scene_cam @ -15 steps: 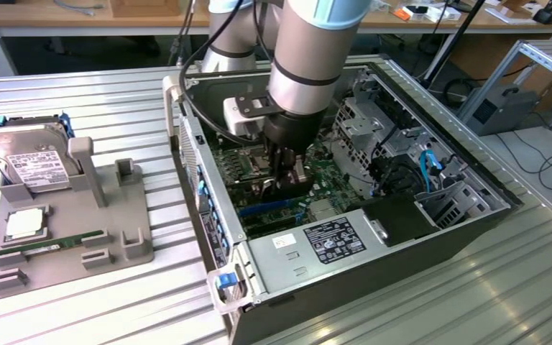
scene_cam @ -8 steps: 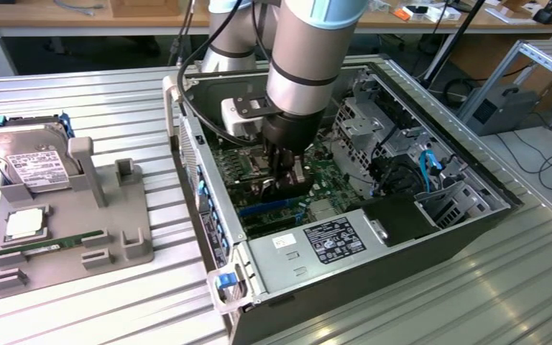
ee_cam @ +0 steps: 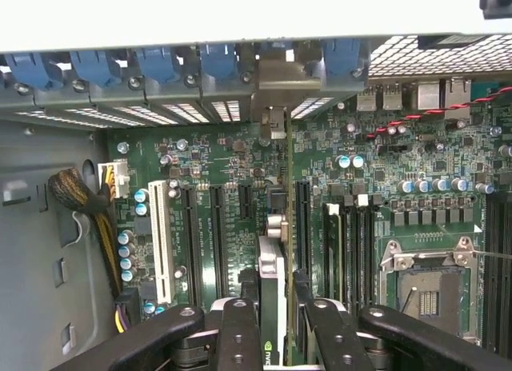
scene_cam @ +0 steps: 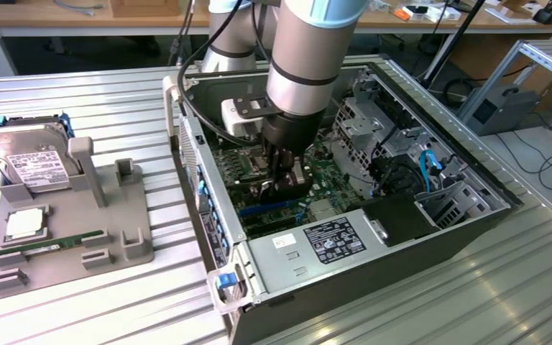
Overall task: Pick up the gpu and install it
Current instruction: 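Insert the gpu into the slot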
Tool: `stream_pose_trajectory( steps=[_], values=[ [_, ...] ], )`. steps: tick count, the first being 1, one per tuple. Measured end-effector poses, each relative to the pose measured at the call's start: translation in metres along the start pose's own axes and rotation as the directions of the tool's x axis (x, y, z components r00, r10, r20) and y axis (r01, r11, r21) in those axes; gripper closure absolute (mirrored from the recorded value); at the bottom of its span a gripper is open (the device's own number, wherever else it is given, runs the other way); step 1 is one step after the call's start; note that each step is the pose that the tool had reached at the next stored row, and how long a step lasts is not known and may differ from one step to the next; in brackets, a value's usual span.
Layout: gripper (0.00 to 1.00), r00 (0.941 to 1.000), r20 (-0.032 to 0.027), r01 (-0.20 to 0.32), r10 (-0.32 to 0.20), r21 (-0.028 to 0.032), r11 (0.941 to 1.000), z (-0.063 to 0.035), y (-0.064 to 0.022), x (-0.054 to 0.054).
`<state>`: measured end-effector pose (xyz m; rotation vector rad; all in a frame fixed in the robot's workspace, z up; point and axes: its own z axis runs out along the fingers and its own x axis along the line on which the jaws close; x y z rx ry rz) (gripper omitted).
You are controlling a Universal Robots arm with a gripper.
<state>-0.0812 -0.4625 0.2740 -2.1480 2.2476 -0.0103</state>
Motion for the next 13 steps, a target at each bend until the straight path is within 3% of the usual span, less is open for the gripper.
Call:
stream_pose_trajectory(
  steps=[3,5,6,13],
  values=[
    [0.73,1.0000,-0.0054,0.000,0.000,0.0002,1.0000,-0.0001,0.0000,0.0000],
    [0.73,0.9999,-0.0167,0.000,0.000,0.0005,1.0000,-0.0002,0.0001,0.0000],
    [0.73,0.9996,-0.0268,0.001,-0.001,0.0012,1.0000,0.0000,0.0000,0.0000],
    [0.73,0.9996,-0.0273,0.001,-0.001,0.0011,1.0000,-0.0001,0.0001,-0.0007]
  ],
)
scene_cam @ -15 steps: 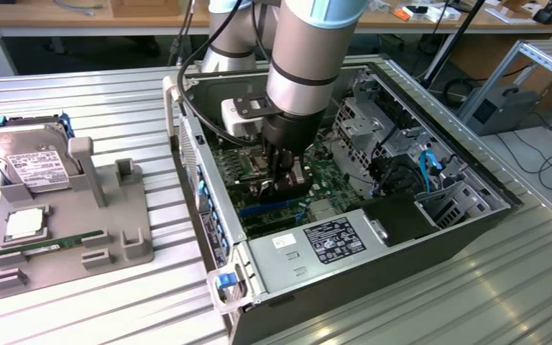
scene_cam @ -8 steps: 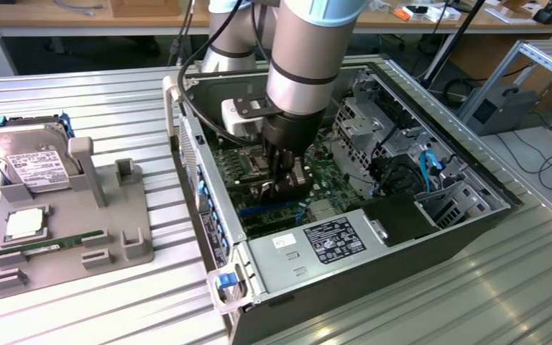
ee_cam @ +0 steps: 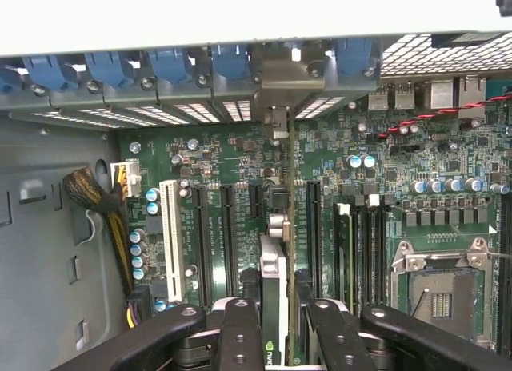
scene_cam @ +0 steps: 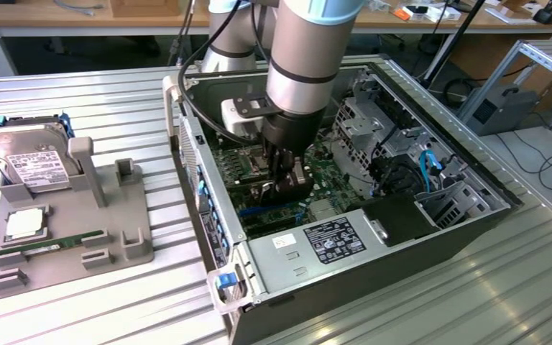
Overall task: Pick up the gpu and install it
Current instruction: 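Insert the gpu into the slot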
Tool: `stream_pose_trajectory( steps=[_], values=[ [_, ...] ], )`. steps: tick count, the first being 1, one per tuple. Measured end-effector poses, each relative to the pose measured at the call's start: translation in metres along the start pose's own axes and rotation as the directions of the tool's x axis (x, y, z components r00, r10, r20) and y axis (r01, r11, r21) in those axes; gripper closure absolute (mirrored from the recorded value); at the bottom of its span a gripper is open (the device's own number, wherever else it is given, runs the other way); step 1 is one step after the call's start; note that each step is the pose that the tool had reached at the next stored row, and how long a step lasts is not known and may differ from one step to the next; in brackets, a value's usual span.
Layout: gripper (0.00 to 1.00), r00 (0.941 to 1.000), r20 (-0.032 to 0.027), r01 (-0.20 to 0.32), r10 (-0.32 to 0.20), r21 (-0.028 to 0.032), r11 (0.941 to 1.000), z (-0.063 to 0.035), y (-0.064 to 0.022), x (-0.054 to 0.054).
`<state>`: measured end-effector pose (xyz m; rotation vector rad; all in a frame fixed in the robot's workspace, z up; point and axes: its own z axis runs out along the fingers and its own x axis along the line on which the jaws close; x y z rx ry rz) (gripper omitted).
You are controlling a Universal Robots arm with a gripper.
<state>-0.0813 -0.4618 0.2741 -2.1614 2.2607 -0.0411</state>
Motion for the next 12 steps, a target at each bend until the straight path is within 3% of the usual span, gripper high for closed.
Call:
stream_pose_trajectory(
  steps=[12],
  values=[
    [0.73,1.0000,0.0002,0.000,0.000,0.0000,1.0000,0.0012,0.0010,-0.0041]
  ],
)
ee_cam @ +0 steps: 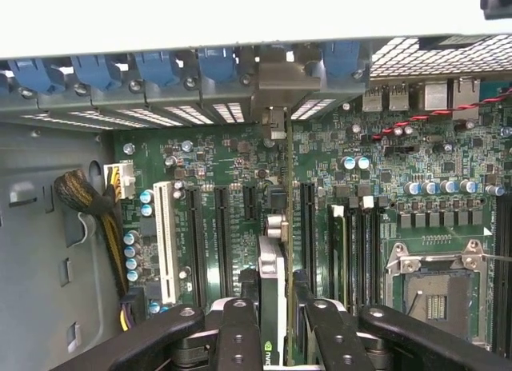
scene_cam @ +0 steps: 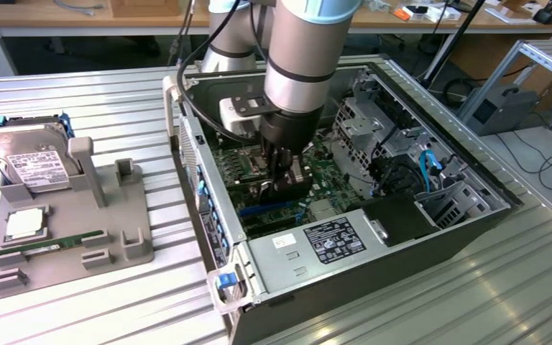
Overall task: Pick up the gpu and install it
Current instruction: 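Insert the gpu into the slot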
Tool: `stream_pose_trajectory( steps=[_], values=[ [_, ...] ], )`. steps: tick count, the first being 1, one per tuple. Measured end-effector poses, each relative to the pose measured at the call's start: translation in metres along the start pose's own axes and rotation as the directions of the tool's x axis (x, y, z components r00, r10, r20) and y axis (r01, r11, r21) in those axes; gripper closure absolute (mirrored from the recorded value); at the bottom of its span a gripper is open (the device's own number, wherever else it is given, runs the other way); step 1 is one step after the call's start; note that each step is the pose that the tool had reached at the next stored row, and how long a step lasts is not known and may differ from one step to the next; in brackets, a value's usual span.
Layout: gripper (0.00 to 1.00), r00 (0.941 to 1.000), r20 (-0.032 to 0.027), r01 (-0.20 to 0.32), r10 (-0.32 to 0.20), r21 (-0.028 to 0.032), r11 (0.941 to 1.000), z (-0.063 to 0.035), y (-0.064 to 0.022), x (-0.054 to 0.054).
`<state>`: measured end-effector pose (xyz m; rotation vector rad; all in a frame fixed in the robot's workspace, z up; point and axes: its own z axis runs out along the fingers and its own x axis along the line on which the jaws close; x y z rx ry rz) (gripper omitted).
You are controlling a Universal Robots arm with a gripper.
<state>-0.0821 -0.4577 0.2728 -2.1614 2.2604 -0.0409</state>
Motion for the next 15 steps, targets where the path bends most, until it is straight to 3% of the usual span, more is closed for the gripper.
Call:
stream_pose_trajectory(
  steps=[15],
  values=[
    [0.73,1.0000,0.0001,0.000,0.000,0.0000,1.0000,0.0031,0.0040,-0.0021]
  ],
)
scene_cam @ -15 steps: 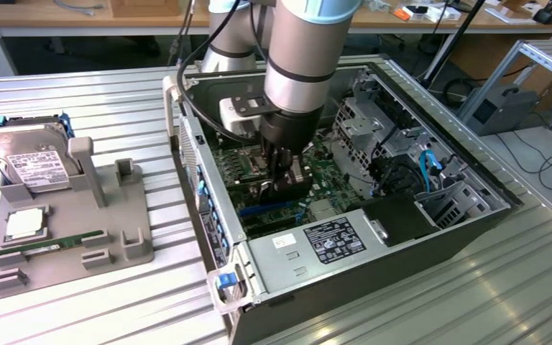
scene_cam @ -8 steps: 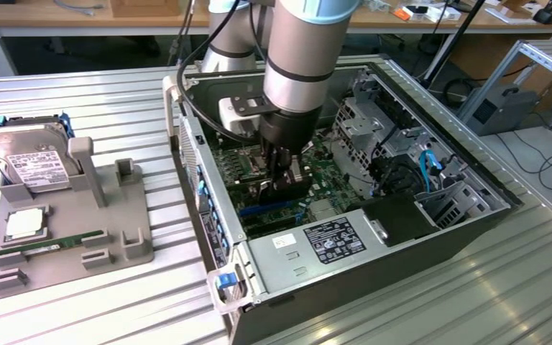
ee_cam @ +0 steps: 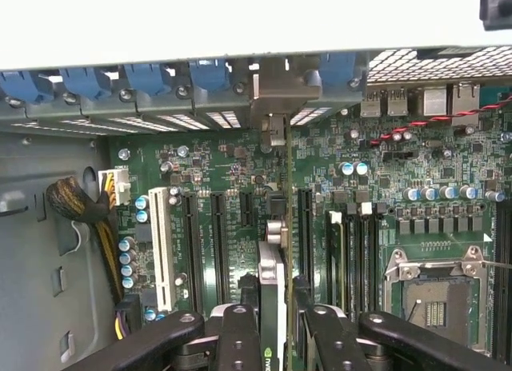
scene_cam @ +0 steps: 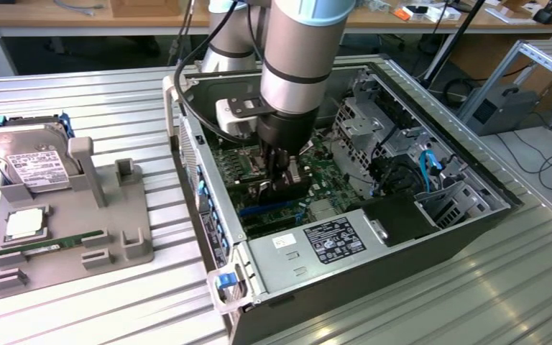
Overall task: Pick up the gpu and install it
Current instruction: 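Insert the gpu into the slot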
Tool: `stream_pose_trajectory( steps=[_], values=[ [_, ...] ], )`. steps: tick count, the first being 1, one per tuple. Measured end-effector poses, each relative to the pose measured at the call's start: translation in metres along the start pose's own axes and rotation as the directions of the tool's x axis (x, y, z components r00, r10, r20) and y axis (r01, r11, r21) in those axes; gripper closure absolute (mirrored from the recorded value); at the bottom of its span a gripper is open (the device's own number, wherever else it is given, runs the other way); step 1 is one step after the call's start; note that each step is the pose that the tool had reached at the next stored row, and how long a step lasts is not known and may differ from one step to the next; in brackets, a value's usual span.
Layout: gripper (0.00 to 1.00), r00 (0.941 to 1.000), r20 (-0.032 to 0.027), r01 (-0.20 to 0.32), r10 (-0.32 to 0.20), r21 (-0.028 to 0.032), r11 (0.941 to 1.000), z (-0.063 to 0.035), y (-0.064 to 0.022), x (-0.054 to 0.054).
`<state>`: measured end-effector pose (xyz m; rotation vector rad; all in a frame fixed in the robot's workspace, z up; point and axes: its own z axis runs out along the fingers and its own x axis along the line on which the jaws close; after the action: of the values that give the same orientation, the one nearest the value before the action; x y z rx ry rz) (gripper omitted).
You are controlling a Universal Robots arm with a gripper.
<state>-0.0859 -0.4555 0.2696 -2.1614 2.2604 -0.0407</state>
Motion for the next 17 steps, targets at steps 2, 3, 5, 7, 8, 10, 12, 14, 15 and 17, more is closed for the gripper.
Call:
stream_pose_trajectory(
  steps=[2,3,5,7,8,10,12,14,15,17],
  values=[
    [0.73,1.0000,-0.0001,0.000,0.000,0.0000,1.0000,0.0011,0.0001,0.0000],
    [0.73,1.0000,-0.0001,0.000,0.000,0.0000,1.0000,0.0013,0.0002,0.0000],
    [0.73,1.0000,-0.0002,0.000,0.000,-0.0001,1.0000,0.0016,0.0002,0.0000],
    [0.73,1.0000,-0.0001,0.000,0.000,0.0000,1.0000,0.0018,0.0002,0.0000],
    [0.73,1.0000,-0.0001,0.000,0.000,0.0000,1.0000,0.0020,0.0002,0.0000],
    [0.73,1.0000,0.0002,0.000,0.000,0.0001,1.0000,0.0026,0.0002,0.0000],
    [0.73,1.0000,-0.0001,0.000,0.000,-0.0001,1.0000,0.0032,0.0002,0.0000],
    [0.73,1.0000,-0.0002,0.000,0.000,-0.0001,1.0000,0.0038,0.0002,0.0000],
    [0.73,1.0000,-0.0001,0.000,0.000,0.0000,1.0000,0.0039,0.0002,0.0000],
    [0.73,1.0000,-0.0001,0.000,0.000,0.0000,1.0000,0.0040,0.0002,0.0000]
  ],
)
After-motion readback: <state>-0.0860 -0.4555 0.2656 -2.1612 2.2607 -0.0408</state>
